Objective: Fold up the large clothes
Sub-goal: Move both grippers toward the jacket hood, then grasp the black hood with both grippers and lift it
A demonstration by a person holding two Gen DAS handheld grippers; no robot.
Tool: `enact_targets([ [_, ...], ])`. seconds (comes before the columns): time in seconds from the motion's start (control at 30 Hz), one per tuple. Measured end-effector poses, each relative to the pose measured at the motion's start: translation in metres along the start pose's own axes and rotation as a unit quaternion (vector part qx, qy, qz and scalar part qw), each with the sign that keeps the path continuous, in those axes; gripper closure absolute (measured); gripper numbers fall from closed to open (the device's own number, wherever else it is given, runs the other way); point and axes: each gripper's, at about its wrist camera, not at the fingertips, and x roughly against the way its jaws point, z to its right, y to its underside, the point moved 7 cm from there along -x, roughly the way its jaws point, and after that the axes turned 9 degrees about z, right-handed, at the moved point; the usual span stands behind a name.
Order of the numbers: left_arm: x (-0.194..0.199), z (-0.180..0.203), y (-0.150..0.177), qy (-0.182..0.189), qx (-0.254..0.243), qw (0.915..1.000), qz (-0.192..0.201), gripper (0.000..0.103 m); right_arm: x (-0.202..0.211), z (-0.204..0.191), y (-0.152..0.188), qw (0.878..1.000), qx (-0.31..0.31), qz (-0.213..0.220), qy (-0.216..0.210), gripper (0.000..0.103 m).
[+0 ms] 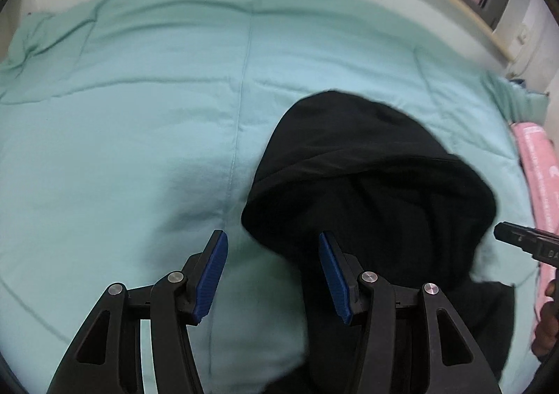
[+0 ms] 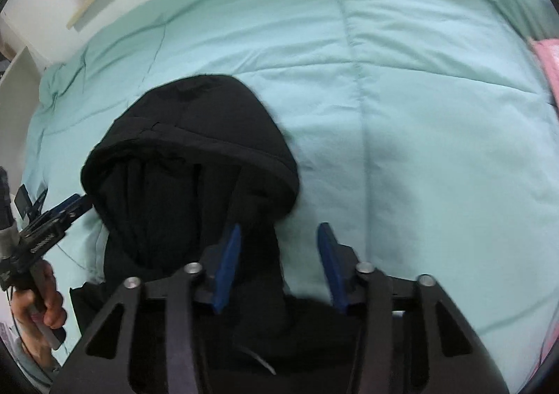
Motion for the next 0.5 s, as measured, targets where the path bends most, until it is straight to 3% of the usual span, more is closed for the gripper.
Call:
enact_targets([
  [0.03, -0.01, -0.001, -0.001, -0.004, 0.005, 1.0, -0.003, 0.048, -0.01, -0.004, -0.003, 1.0, 0.001, -0.004, -0.003, 0.06],
  [0.1, -0.026, -0.019, -0.006, -0.02, 0.032, 0.9993, -0.004, 0.075, -0.027, -0.005, -0.006, 1.0, 0.007, -0.009, 0.024, 0.085],
  [0.13, -0.023, -0.029, -0.007, -0.003, 0.065, 0.9979, -0.004, 0.084, -0.031, 0.0, -0.009, 0.999, 0.01, -0.01, 0.049, 0.096],
  [0.17, -0.013, -0.039, -0.01, 0.018, 0.103, 0.9945, 0.008, 0.084, -0.029, 0.008, -0.013, 0.999, -0.008, -0.004, 0.045, 0.098],
  [0.23, 0.019, -0.056, -0.012, 0.093, 0.176, 0.9795, 0.031, 0.084, -0.012, 0.023, -0.018, 0.998, -0.051, 0.023, 0.003, 0.099],
  [0.3, 0.038, -0.059, 0.001, 0.115, 0.196, 0.9736, 0.024, 0.083, 0.003, 0.03, -0.017, 0.995, -0.07, 0.04, -0.054, 0.099],
  [0.4, 0.019, -0.063, 0.036, 0.07, 0.195, 0.9781, -0.024, 0.082, -0.015, 0.031, -0.011, 0.997, -0.053, 0.033, -0.045, 0.099],
  [0.5, -0.027, -0.066, 0.074, 0.065, 0.212, 0.9715, -0.083, 0.079, -0.068, 0.04, 0.007, 0.996, -0.075, -0.018, -0.045, 0.099],
])
